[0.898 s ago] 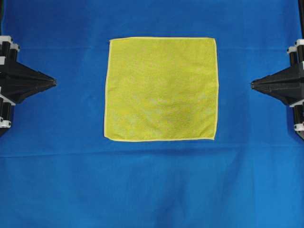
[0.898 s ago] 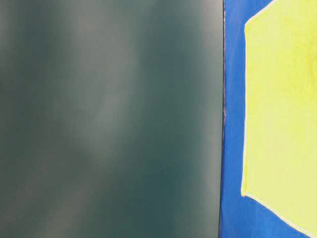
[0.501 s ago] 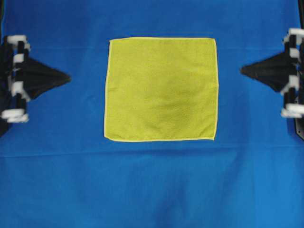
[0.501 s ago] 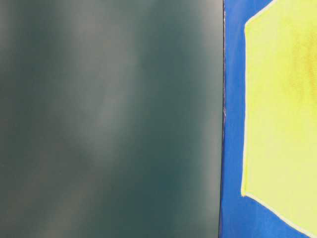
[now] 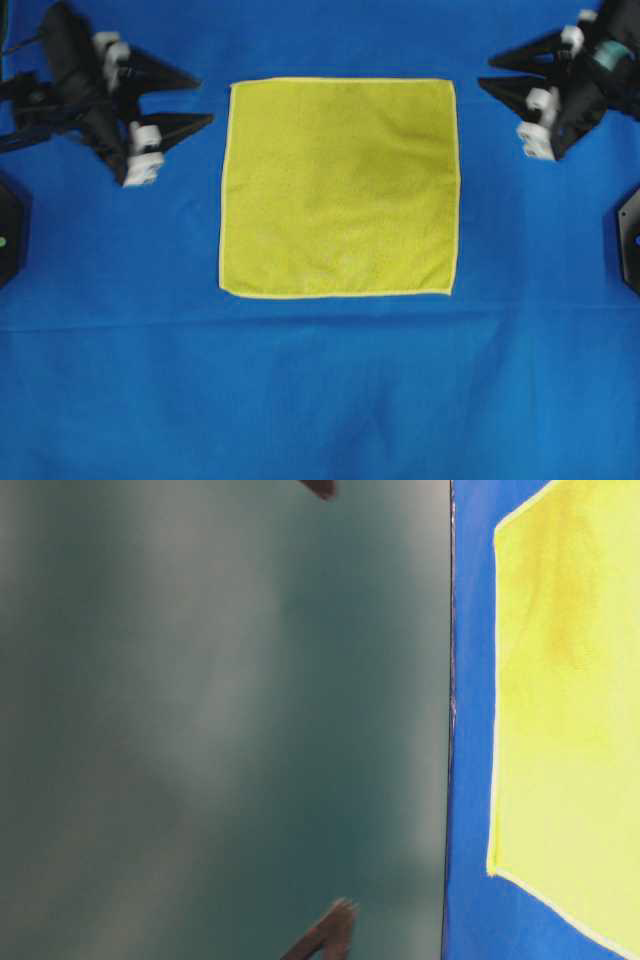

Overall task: Fold the yellow towel.
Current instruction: 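Move both grippers to the towel's top corners and grasp them, then pull both top corners down toward the bottom edge, folding in half, then release corners and regrasp the folded towel's top-left and top-right corners, then lift the folded strip and rotate it vertical, left gripper swinging down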

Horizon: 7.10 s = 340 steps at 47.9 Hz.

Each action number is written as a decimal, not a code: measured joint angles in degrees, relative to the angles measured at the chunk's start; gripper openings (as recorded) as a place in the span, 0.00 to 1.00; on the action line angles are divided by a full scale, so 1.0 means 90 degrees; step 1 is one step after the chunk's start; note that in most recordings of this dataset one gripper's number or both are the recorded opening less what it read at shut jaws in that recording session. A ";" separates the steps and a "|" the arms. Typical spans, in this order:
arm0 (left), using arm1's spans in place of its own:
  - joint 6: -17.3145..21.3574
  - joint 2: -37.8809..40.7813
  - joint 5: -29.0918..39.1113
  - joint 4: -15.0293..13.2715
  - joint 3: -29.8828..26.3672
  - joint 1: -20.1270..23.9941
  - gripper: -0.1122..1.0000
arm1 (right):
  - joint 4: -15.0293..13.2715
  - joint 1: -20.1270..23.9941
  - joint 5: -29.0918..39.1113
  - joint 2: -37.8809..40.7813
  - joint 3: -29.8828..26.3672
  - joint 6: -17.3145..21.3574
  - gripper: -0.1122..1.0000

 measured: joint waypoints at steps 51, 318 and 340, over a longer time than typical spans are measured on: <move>0.0176 0.3623 -0.0723 0.0000 -0.1299 0.1025 0.39 | -0.0518 -0.0850 -0.0605 0.3701 -0.1113 -0.0049 0.18; 0.0801 0.0146 0.3760 -0.0010 -0.1670 -0.1729 0.13 | -0.1484 0.2021 0.3193 -0.0312 -0.1064 0.2646 0.12; 0.0752 0.0205 0.3145 0.0000 -0.1699 -0.2256 0.13 | -0.1729 0.1436 0.2900 0.0166 -0.1230 0.2656 0.12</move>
